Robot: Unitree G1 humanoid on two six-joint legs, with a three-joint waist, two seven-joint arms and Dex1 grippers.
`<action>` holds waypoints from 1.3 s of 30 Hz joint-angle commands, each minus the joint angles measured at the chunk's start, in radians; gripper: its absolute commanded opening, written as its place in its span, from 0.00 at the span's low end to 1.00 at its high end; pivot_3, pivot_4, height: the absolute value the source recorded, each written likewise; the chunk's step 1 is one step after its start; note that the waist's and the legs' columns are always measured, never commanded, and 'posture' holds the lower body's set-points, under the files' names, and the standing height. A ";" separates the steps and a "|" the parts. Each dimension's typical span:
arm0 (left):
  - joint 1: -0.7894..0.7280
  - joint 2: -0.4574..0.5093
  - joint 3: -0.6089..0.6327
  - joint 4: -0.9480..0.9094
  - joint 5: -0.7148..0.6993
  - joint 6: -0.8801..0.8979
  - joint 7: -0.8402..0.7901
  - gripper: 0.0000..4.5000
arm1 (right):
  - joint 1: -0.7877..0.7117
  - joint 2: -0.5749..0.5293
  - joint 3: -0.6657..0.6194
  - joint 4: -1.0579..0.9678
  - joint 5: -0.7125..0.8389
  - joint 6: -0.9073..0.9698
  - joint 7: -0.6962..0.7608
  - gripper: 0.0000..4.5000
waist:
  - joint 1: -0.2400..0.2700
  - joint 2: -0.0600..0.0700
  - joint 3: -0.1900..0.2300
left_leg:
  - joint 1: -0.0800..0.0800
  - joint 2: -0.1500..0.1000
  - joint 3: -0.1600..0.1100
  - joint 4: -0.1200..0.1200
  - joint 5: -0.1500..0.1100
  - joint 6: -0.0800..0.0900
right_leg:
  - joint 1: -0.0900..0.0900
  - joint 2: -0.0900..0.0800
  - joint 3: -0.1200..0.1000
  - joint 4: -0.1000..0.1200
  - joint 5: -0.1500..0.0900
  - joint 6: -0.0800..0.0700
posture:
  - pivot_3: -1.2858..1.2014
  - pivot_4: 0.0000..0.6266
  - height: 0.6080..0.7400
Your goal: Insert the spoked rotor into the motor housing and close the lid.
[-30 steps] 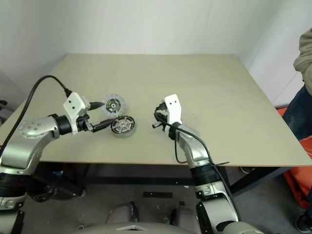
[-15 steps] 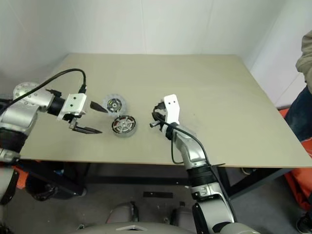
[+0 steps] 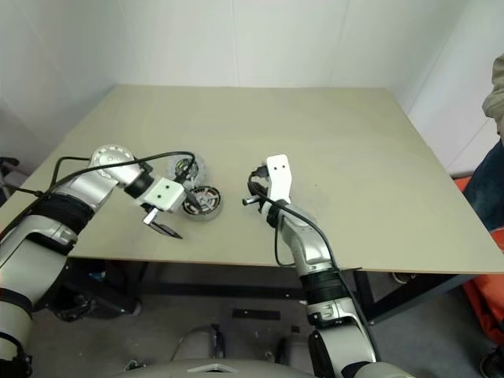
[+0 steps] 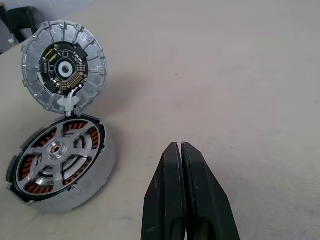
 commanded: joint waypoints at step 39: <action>-0.151 -0.148 0.053 0.308 0.297 -0.135 0.067 0.91 | 0.039 0.001 0.034 -0.151 0.046 -0.008 0.040 0.00 | 0.006 0.000 0.000 | 0.000 0.000 0.000 0.000 0.000 0.000 | 0.001 0.000 0.000 0.000 0.000 0.000 | 0.52 0.00 1.00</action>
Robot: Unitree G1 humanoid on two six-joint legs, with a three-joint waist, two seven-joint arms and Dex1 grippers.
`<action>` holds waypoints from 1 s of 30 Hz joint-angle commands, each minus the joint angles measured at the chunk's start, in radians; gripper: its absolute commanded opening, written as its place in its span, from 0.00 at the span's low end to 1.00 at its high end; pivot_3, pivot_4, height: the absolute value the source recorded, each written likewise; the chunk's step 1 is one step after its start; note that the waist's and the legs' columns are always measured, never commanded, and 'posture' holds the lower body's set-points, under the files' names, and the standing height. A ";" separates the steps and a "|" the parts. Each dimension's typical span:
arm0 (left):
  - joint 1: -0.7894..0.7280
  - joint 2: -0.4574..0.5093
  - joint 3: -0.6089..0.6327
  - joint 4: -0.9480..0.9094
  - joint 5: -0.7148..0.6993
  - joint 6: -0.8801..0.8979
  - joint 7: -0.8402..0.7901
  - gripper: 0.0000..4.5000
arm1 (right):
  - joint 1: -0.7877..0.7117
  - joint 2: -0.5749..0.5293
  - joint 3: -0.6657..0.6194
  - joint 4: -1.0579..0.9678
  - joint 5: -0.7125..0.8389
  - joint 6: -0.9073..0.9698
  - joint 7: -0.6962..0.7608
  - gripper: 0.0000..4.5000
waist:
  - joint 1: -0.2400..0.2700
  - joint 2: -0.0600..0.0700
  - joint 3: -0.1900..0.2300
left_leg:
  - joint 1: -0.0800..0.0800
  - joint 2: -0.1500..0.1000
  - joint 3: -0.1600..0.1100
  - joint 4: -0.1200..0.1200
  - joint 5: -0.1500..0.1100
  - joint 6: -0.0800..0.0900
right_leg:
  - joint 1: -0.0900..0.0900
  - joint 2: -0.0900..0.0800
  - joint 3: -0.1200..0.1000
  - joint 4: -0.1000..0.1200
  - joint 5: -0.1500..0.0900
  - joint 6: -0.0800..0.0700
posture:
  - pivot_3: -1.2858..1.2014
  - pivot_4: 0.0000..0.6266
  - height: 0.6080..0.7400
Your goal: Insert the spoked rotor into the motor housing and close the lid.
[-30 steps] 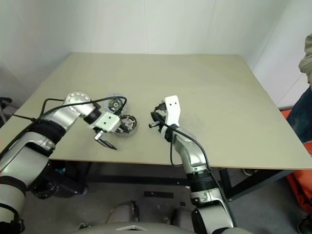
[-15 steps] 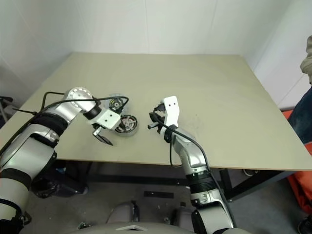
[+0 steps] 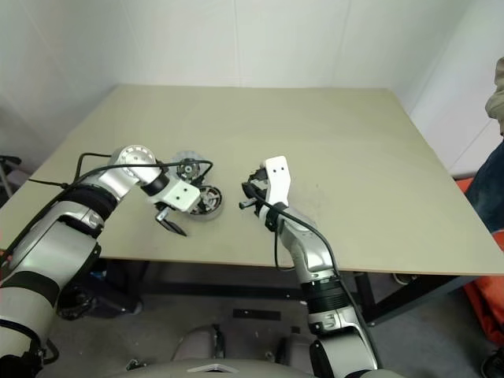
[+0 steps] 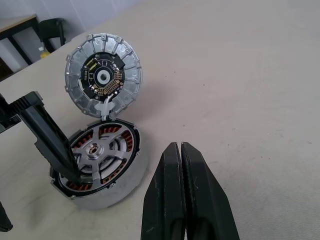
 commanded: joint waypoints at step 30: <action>-0.009 -0.020 0.048 0.007 0.079 -0.029 0.054 0.00 | -0.016 0.006 -0.004 -0.063 0.018 0.002 -0.018 0.00 | 0.006 0.000 0.000 | 0.001 0.000 0.000 -0.001 0.001 -0.001 | 0.001 -0.001 0.000 0.000 0.000 0.000 | 0.52 0.00 1.00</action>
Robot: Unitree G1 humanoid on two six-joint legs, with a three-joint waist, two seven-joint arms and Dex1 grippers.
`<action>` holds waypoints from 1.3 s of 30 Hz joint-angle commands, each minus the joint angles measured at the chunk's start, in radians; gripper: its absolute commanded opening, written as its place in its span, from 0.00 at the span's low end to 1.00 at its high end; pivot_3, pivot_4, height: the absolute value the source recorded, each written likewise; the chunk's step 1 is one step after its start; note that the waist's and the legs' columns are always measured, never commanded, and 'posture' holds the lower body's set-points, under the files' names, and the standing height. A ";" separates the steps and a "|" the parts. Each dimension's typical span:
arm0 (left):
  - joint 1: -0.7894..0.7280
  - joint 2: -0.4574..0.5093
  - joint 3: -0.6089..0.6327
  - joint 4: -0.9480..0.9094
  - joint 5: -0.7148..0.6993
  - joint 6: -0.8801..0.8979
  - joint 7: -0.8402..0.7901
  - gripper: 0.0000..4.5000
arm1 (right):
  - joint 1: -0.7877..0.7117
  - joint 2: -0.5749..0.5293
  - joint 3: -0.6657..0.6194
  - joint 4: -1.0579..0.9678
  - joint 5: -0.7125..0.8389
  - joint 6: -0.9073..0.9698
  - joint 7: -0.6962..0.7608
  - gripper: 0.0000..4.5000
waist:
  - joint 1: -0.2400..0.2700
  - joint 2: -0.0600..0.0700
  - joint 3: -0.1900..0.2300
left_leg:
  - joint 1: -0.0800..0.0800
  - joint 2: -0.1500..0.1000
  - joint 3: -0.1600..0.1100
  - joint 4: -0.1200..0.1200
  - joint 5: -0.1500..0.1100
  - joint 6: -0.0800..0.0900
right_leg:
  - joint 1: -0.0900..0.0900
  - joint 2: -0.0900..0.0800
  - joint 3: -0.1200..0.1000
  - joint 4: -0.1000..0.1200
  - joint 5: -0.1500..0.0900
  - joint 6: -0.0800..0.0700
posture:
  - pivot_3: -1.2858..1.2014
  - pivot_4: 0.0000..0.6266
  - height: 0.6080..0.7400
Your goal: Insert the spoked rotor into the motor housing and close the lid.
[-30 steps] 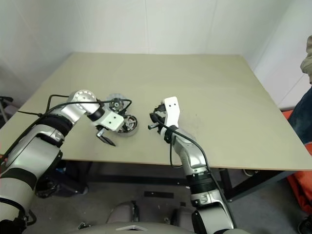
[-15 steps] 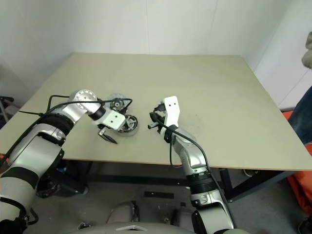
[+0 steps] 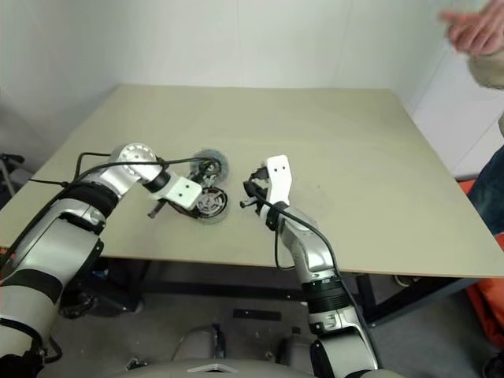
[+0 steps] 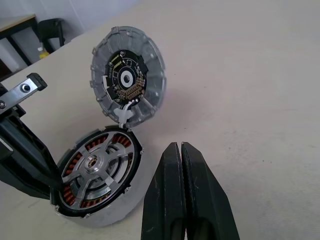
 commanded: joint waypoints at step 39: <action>-0.116 0.067 -0.035 0.161 0.179 -0.549 0.258 0.00 | 0.002 -0.002 -0.023 -0.062 0.027 0.018 -0.010 0.00 | 0.018 0.000 0.000 | -0.002 0.000 0.000 0.000 0.000 0.000 | -0.004 0.000 0.000 0.001 0.002 0.004 | 0.52 0.00 1.00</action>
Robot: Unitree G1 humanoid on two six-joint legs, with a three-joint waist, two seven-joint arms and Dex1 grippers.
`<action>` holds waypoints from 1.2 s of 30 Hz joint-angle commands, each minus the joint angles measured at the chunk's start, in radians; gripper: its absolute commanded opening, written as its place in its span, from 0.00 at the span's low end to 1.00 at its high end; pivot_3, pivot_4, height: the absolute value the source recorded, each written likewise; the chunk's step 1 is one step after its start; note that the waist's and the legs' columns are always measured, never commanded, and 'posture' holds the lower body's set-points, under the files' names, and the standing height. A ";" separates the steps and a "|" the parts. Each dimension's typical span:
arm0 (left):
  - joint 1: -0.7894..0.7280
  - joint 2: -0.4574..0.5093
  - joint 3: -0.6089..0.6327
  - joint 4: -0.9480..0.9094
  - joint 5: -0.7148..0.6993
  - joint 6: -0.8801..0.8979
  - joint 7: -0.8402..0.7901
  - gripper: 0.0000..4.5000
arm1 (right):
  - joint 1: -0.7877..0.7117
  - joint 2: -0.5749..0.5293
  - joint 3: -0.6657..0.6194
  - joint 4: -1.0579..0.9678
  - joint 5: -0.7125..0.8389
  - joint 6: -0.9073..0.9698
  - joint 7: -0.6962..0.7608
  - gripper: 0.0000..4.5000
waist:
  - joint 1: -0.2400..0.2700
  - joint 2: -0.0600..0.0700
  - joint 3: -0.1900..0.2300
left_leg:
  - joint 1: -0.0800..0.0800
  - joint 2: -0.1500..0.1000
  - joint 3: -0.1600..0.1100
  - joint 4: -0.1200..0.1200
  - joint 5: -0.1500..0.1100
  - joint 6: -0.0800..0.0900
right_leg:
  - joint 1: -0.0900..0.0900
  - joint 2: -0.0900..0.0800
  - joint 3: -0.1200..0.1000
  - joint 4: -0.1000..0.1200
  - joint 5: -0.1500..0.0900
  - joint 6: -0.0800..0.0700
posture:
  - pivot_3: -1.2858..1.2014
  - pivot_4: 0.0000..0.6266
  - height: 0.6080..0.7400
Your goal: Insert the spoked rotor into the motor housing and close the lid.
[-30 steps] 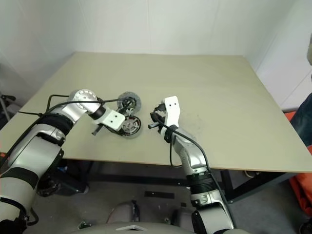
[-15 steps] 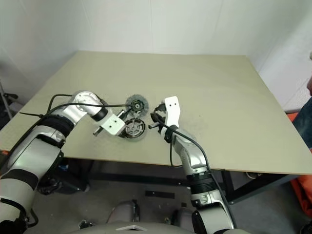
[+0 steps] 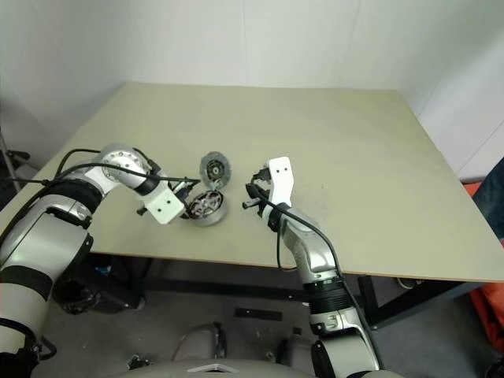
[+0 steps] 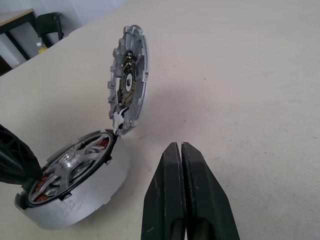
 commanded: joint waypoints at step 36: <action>0.185 -0.021 0.220 -0.343 -0.440 0.296 -0.026 0.94 | -0.027 -0.035 0.009 -0.085 0.032 0.018 0.045 0.00 | 0.002 -0.001 0.001 | 0.000 0.000 0.000 0.000 0.001 -0.001 | -0.002 0.000 0.000 0.003 -0.002 -0.003 | 0.52 0.00 1.00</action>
